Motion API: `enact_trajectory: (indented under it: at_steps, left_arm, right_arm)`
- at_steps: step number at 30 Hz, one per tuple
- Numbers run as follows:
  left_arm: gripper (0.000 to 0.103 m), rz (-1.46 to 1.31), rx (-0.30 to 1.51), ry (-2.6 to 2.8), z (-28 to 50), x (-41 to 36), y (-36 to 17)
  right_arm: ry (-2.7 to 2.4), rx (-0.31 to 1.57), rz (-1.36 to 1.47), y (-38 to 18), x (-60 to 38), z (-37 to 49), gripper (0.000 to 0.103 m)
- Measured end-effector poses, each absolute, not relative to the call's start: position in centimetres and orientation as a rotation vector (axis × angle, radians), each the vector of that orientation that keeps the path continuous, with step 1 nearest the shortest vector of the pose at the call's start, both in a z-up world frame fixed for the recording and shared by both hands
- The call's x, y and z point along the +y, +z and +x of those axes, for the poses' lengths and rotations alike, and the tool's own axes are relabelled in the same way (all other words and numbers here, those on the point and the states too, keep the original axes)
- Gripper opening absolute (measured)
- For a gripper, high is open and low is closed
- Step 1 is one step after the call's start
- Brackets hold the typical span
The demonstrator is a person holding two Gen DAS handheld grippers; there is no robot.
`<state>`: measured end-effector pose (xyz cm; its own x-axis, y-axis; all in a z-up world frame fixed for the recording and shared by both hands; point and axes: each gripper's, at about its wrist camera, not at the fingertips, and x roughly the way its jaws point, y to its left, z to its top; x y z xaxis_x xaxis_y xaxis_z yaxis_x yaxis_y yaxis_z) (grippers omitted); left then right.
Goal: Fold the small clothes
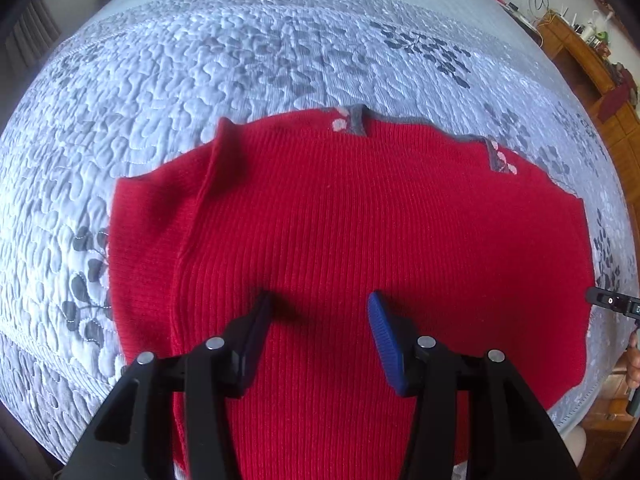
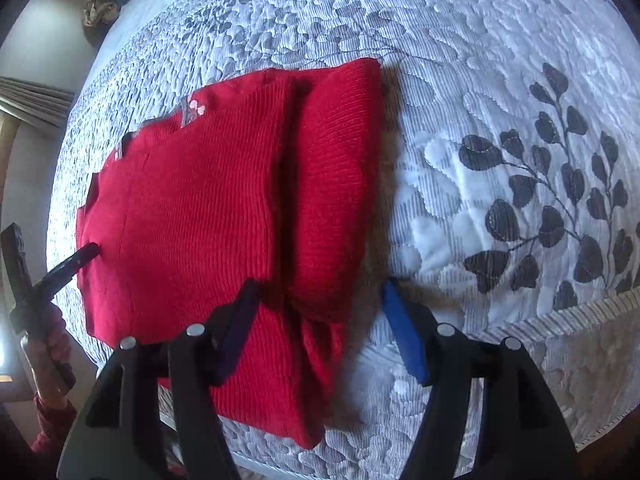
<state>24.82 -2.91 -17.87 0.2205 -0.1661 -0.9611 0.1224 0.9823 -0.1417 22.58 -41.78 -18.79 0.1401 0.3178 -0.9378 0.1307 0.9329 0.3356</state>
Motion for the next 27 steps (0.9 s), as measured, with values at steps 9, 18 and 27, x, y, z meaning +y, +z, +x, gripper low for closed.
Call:
enact_trajectory:
  at_steps: [9,18,27]
  left_arm:
    - [0.053,-0.044,1.318,-0.23,24.9,-2.6,-18.3]
    - [0.054,-0.045,1.3,-0.237,24.5,-2.6,-18.3]
    - [0.057,-0.036,1.274,-0.24,24.0,-2.9,-18.3]
  right_arm:
    - [0.168,1.439,0.415,-19.6,-41.9,23.7,0.058]
    - [0.18,1.424,0.336,-19.1,-39.7,23.7,0.024]
    - [0.166,1.44,0.381,-20.6,-40.2,24.0,0.023]
